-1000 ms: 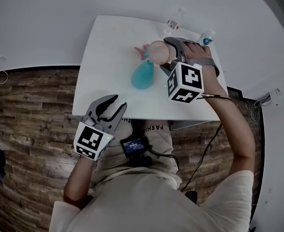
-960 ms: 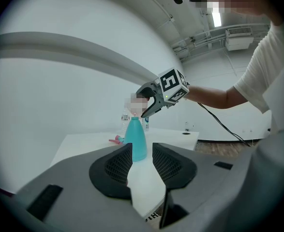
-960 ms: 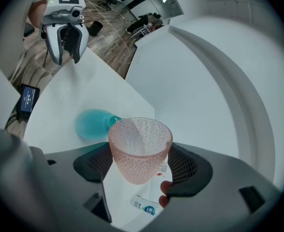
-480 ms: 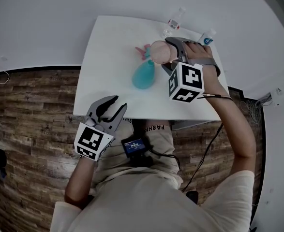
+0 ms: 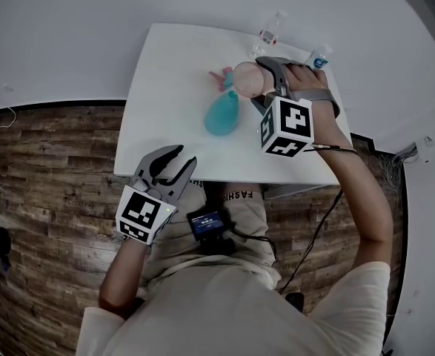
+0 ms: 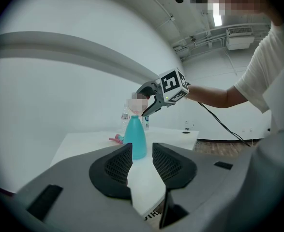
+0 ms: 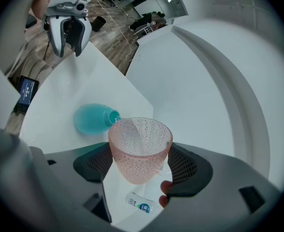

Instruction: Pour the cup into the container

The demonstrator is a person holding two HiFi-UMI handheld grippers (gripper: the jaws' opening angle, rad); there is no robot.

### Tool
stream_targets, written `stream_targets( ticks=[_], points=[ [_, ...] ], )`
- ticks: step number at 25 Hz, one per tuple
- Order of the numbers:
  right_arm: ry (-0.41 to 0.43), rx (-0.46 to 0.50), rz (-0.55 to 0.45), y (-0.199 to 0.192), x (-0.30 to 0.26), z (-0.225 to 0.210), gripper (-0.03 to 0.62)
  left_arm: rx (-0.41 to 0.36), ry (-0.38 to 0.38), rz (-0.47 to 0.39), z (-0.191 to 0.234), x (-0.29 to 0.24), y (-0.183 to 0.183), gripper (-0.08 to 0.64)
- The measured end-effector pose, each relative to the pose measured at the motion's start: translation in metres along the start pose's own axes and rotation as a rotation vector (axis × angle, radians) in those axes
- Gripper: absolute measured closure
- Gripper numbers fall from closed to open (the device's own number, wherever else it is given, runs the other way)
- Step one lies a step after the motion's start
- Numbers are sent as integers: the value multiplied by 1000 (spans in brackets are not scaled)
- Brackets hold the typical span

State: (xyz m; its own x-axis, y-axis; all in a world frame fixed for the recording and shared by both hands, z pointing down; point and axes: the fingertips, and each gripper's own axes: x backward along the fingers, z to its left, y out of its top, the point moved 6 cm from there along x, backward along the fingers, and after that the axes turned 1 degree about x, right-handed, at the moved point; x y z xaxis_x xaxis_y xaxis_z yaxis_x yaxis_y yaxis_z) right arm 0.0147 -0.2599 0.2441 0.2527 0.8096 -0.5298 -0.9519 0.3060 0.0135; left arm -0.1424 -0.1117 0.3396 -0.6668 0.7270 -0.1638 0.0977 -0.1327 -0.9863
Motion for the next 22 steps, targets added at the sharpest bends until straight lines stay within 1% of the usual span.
stream_targets(
  ticks=[16, 22],
  points=[
    [-12, 32, 4, 2, 2, -2, 230, -26, -3, 9, 0, -2, 3, 419],
    [-11, 40, 5, 4, 1, -2, 230, -36, -9, -1, 0, -3, 7, 419]
  ],
)
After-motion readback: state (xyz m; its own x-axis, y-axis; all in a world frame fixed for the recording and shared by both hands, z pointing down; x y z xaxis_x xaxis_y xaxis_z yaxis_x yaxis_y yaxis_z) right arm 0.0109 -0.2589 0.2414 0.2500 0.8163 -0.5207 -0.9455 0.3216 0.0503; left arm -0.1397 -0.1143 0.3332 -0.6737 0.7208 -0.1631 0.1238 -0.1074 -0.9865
